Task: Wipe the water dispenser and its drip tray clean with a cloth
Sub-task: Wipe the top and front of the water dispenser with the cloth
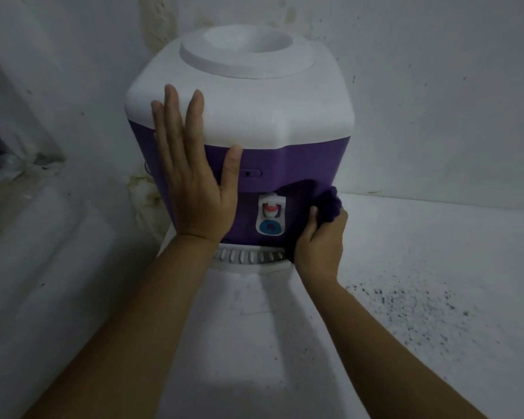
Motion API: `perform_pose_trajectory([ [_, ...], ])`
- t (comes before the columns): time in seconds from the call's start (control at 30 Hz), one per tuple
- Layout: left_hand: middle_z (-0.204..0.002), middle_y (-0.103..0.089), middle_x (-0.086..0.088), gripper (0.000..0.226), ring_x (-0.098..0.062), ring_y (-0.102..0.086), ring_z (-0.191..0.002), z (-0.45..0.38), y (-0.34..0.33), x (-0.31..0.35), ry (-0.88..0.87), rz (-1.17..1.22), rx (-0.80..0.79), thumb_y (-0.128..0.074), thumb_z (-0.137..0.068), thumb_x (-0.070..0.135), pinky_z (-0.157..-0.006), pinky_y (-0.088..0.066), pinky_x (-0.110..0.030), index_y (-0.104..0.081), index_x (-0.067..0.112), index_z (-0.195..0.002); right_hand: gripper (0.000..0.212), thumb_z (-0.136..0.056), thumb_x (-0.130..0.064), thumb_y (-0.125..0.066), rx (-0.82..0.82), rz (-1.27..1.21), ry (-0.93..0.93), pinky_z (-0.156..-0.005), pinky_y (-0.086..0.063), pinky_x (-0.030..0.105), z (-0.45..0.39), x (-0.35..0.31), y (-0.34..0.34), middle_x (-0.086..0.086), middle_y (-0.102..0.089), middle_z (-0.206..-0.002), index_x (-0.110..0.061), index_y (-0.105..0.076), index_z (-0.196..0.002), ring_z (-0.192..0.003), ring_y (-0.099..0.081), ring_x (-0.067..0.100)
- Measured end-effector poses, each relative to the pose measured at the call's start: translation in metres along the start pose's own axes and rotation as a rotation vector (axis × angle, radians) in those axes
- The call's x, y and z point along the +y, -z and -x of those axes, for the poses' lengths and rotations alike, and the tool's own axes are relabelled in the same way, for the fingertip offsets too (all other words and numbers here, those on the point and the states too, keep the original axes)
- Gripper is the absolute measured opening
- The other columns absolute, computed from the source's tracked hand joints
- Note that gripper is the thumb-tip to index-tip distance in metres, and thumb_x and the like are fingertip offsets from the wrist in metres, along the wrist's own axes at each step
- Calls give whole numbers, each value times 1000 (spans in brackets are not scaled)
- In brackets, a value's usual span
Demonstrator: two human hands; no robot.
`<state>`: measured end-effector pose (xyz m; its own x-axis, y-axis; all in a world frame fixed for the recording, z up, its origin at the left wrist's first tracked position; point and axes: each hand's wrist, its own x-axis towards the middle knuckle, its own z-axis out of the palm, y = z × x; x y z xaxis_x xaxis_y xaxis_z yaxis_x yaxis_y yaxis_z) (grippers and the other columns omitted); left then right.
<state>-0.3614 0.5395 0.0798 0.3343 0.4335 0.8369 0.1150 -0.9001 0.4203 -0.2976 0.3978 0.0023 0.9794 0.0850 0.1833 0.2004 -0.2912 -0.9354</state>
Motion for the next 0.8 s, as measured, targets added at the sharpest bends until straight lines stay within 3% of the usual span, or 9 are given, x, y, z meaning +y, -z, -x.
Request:
perform_pose_trajectory([
  [0.07,-150,-23,-31,62,-47,-14,-142,0,1,0,7,-1,-20,-45,-97,34,-120,-11,-48,-29,-6,-142,29,-100,-31,-40,-72,108,-56,-68,-39,26,4,16,1,1,-55,-110,-12,-42,-123,-84,-54,14],
  [0.23,-153,-15,-30,66,-39,-11,-145,10,4,6,86,99,-1,-51,-96,29,-120,-9,-41,-23,-6,-145,32,-100,-31,-41,-285,301,-267,-71,-37,29,5,41,14,6,-59,-103,-6,-47,-118,-90,-58,27],
  [0.3,-155,-17,-24,68,-28,-16,-145,43,0,7,254,150,13,-55,-93,28,-119,-14,-36,-23,-2,-146,31,-100,-30,-42,-299,231,-307,-71,-38,30,10,39,20,3,-55,-98,-8,-43,-122,-83,-55,23],
  [0.37,-150,-31,-16,63,-22,-28,-139,88,-3,6,492,208,-23,-58,-90,27,-113,-30,-41,-30,6,-143,27,-100,-30,-44,-315,104,-360,-72,-43,32,15,36,25,0,-55,-96,-12,-42,-120,-79,-55,16],
  [0.43,-139,-43,-9,48,-22,-40,-129,127,-5,3,779,330,-228,-58,-92,21,-100,-43,-37,-39,13,-135,25,-98,-33,-47,-353,-45,-443,-81,-50,38,17,32,27,3,-62,-103,-16,-48,-116,-88,-60,19],
  [0.5,-133,-51,-6,31,-21,-48,-122,147,-8,1,1061,446,-572,-52,-96,24,-92,-39,-28,-46,19,-126,28,-96,-35,-51,-409,-197,-547,-87,-53,43,21,26,27,9,-67,-106,-15,-56,-115,-95,-64,26],
  [0.6,-141,-48,-9,37,-25,-45,-129,154,-10,-3,1411,722,-929,-41,-100,34,-106,-36,-37,-49,16,-131,26,-96,-32,-51,-515,-384,-673,-80,-54,38,30,15,27,12,-69,-105,-12,-60,-112,-96,-66,29],
  [0.7,-134,-57,-10,40,-26,-50,-128,154,-4,-7,1511,1024,-946,-43,-97,40,-110,-36,-45,-53,18,-128,27,-95,-30,-54,-581,-500,-780,-80,-54,38,37,10,24,13,-71,-104,-10,-63,-110,-97,-67,29],
  [0.8,-123,-66,-3,48,-19,-58,-119,158,2,-16,1378,1132,-963,-47,-87,44,-109,-38,-44,-52,25,-131,28,-91,-30,-60,-590,-503,-796,-77,-55,37,40,10,20,12,-71,-104,-11,-62,-111,-97,-67,28],
])
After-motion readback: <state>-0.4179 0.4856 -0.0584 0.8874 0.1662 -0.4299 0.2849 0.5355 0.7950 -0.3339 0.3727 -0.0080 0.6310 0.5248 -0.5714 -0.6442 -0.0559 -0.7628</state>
